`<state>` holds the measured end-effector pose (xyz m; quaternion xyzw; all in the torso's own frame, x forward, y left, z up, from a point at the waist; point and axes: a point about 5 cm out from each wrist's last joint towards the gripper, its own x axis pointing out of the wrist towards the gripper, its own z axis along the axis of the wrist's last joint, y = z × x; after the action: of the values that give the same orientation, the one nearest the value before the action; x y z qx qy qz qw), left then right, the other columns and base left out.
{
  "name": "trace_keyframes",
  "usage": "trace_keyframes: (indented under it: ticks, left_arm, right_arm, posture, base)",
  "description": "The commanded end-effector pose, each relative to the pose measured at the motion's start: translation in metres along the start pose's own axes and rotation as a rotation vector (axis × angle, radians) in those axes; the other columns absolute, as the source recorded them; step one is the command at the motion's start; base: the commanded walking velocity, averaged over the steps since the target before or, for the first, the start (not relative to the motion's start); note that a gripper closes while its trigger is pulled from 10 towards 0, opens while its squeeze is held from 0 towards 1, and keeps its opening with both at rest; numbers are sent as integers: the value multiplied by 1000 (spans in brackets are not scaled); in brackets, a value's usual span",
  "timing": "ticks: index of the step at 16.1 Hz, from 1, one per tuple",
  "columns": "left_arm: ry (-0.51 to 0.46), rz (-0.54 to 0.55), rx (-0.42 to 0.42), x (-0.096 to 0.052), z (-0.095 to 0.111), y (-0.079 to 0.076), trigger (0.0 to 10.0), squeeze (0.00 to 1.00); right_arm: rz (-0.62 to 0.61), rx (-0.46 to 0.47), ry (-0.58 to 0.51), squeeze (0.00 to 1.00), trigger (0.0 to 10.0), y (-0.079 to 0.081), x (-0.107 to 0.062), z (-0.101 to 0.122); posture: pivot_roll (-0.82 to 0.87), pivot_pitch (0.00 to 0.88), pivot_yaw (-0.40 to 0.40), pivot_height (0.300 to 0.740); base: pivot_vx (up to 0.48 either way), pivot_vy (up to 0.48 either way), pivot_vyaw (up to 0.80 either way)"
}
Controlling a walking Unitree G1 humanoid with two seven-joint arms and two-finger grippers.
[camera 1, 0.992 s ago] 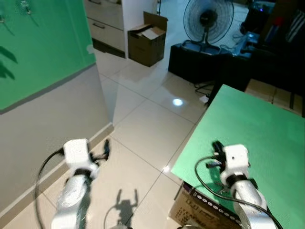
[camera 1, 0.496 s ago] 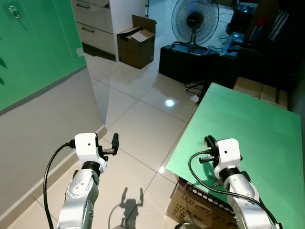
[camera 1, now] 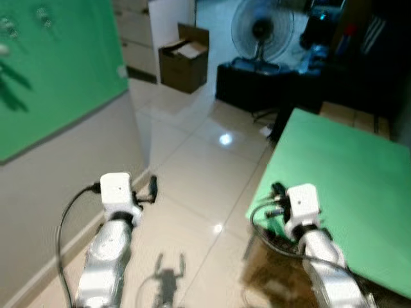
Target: Hang keys on a hook
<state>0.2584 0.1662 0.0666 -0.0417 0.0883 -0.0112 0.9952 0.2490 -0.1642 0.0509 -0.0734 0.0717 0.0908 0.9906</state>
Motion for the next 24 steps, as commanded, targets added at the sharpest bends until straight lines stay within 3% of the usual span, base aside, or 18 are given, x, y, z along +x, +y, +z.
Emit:
trace_keyframes:
  ticks: [1,8,24]
  left_arm:
    - [5,10,13,1,1,4,10000,0]
    - [20,24,16,1,0,3,10000,0]
    - [59,55,42,5,-5,5,10000,0]
  right_arm:
    - [8,0,4,0,0,4,1,1]
    - [8,-11,-8,0,0,8,2,15]
    - [54,-32,47,0,0,9,20,5]
  posture:
    - [-123,0,21,740]
    - [-122,0,20,740]
    - [-85,0,0,740]
  base:
    - [0,0,0]
    - [0,0,512]
    - [0,0,679]
